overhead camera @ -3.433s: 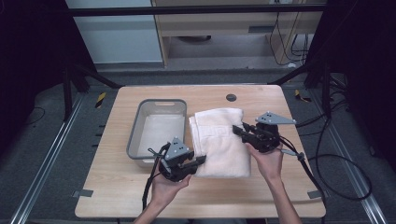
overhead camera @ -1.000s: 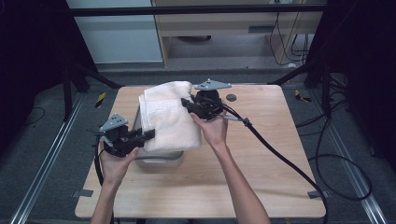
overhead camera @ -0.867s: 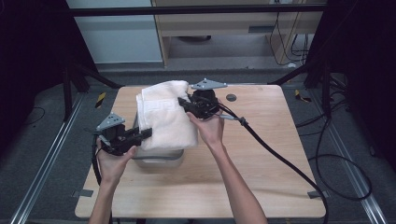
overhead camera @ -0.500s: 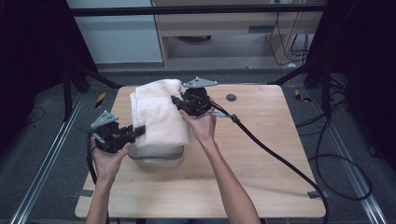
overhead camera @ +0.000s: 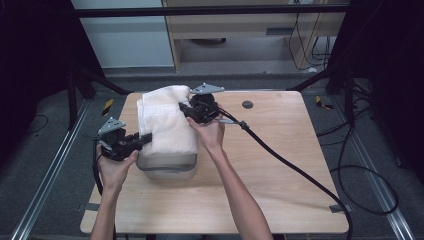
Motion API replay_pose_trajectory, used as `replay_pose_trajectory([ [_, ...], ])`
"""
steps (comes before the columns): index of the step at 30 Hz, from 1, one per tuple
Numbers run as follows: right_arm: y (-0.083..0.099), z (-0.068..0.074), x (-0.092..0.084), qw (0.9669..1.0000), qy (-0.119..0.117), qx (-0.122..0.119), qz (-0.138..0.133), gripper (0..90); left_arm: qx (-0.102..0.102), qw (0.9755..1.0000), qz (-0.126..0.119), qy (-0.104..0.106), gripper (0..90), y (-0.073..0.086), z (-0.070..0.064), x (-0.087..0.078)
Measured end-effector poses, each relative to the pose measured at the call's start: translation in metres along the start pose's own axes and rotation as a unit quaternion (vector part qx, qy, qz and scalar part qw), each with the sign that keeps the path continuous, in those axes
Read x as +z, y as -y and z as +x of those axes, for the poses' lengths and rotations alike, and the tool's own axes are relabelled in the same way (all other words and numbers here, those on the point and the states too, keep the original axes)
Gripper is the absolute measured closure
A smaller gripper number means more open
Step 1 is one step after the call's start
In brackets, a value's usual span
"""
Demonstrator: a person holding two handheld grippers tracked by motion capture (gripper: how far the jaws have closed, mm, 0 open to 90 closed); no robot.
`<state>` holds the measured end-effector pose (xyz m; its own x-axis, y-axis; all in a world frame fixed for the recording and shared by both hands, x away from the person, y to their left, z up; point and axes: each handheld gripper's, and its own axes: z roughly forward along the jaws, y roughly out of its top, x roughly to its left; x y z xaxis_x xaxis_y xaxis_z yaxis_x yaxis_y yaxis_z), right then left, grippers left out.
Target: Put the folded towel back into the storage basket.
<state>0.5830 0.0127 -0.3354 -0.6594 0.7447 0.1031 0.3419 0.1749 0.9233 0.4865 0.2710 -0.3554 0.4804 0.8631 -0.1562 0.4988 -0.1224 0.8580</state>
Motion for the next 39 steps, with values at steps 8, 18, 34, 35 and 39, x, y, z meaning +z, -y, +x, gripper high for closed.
replay_pose_trajectory([
  [8, 0.006, 0.001, 0.012, 1.0000, 0.003, 0.001, 0.007, 68.7, -0.003, 0.9999, 0.012, -0.009, 69.8, 0.005, 0.008, 0.006],
  [18, 0.022, 0.003, 0.029, 0.9996, 0.013, -0.001, 0.027, 68.7, -0.002, 0.9990, 0.035, -0.026, 69.9, 0.013, 0.014, 0.018],
  [34, 0.046, 0.001, 0.047, 0.9981, 0.024, -0.001, 0.056, 68.6, 0.003, 0.9967, 0.069, -0.042, 69.9, 0.027, 0.015, 0.037],
  [35, 0.047, 0.001, 0.048, 0.9980, 0.026, -0.002, 0.058, 68.6, 0.004, 0.9965, 0.071, -0.044, 70.0, 0.028, 0.015, 0.038],
  [39, 0.053, 0.001, 0.051, 0.9976, 0.027, 0.000, 0.064, 68.5, 0.004, 0.9959, 0.079, -0.044, 69.9, 0.031, 0.017, 0.042],
])
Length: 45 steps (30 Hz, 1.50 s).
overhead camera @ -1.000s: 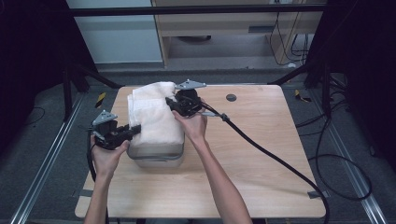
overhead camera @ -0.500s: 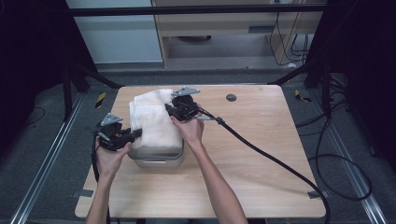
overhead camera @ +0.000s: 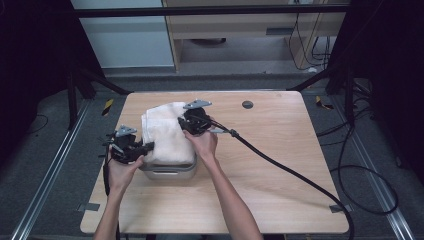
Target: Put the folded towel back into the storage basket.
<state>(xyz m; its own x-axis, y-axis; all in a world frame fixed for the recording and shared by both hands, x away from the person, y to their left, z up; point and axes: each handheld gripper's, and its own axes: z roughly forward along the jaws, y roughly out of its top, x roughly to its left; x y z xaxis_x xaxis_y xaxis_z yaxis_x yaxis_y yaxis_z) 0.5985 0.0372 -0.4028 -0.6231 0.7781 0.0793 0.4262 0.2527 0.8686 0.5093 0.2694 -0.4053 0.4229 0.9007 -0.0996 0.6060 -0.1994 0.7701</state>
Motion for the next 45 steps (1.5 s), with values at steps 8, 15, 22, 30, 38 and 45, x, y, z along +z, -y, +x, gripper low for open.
replay_pose_trajectory([
  [8, 0.011, -0.003, 0.008, 0.9999, 0.000, 0.006, 0.013, 68.0, 0.004, 0.9998, 0.018, -0.003, 69.9, 0.004, 0.001, 0.009],
  [15, 0.020, -0.006, 0.014, 0.9995, -0.003, 0.016, 0.026, 67.6, 0.006, 0.9994, 0.032, -0.004, 69.9, 0.007, 0.001, 0.015],
  [22, 0.024, -0.003, 0.016, 0.9991, 0.012, 0.008, 0.040, 66.8, 0.008, 0.9989, 0.047, -0.003, 69.8, 0.009, 0.002, 0.020],
  [30, 0.027, -0.001, 0.016, 0.9981, 0.030, -0.010, 0.053, 60.4, 0.005, 0.9987, 0.049, -0.014, 64.8, 0.010, 0.002, 0.023],
  [38, 0.025, -0.002, 0.010, 0.9985, 0.036, -0.033, 0.023, 49.3, -0.006, 0.9996, 0.006, -0.025, 57.1, 0.004, 0.005, 0.006],
  [45, 0.014, -0.005, -0.010, 0.9989, 0.031, -0.035, -0.002, 41.3, -0.005, 0.9993, -0.032, -0.019, 54.0, -0.002, 0.002, -0.009],
])
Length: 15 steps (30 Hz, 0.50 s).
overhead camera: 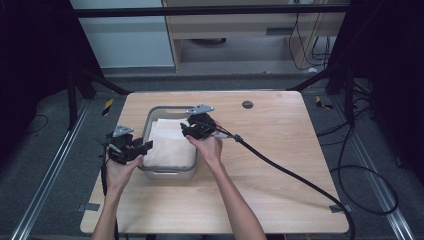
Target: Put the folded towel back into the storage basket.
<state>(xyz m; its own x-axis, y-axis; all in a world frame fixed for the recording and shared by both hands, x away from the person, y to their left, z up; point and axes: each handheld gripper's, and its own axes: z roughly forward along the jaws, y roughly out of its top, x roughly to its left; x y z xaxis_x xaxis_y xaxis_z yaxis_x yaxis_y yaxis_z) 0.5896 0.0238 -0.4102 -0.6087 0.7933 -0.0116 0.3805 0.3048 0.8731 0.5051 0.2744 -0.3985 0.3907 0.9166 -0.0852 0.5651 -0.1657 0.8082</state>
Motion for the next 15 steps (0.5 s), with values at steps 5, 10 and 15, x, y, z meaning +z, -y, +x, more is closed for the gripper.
replay_pose_trajectory([
  [5, -0.008, -0.010, -0.026, 0.9998, 0.003, 0.006, -0.020, 34.5, 0.006, 0.9996, -0.026, 0.002, 51.0, -0.001, -0.003, -0.009],
  [10, -0.011, -0.026, -0.058, 0.9995, 0.006, 0.001, -0.032, 30.3, 0.023, 0.9990, -0.039, 0.000, 49.6, -0.001, -0.009, -0.017],
  [15, -0.005, -0.044, -0.090, 0.9991, 0.000, 0.018, -0.040, 26.5, 0.032, 0.9986, -0.042, -0.001, 46.2, 0.003, -0.014, -0.022],
])
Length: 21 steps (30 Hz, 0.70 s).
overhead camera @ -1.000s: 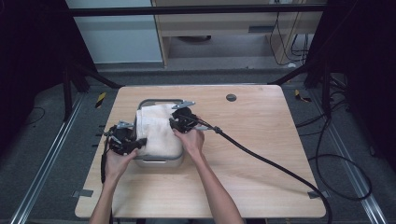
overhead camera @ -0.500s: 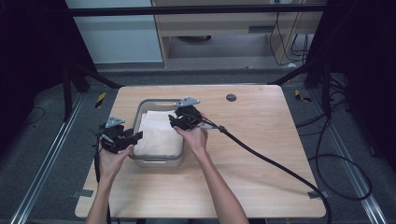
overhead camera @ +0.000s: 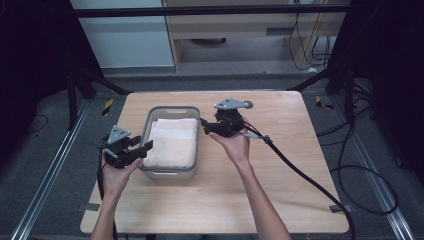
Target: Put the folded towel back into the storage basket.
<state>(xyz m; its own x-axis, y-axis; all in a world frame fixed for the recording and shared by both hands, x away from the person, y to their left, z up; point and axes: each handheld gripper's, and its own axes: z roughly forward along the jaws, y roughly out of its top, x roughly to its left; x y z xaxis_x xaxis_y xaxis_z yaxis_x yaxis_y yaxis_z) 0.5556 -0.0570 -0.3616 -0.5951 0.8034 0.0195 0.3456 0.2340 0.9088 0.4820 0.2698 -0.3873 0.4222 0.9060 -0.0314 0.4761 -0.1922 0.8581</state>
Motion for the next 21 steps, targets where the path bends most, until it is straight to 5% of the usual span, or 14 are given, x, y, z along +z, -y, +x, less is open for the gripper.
replay_pose_trajectory([
  [11, 0.032, -0.037, -0.065, 0.9999, 0.007, 0.010, 0.003, 20.6, 0.008, 0.9998, 0.011, -0.012, 42.8, 0.012, -0.004, -0.007],
  [21, 0.087, -0.072, -0.116, 0.9989, 0.020, 0.039, 0.015, 19.2, 0.024, 0.9991, 0.034, -0.014, 37.0, 0.022, -0.010, -0.003],
])
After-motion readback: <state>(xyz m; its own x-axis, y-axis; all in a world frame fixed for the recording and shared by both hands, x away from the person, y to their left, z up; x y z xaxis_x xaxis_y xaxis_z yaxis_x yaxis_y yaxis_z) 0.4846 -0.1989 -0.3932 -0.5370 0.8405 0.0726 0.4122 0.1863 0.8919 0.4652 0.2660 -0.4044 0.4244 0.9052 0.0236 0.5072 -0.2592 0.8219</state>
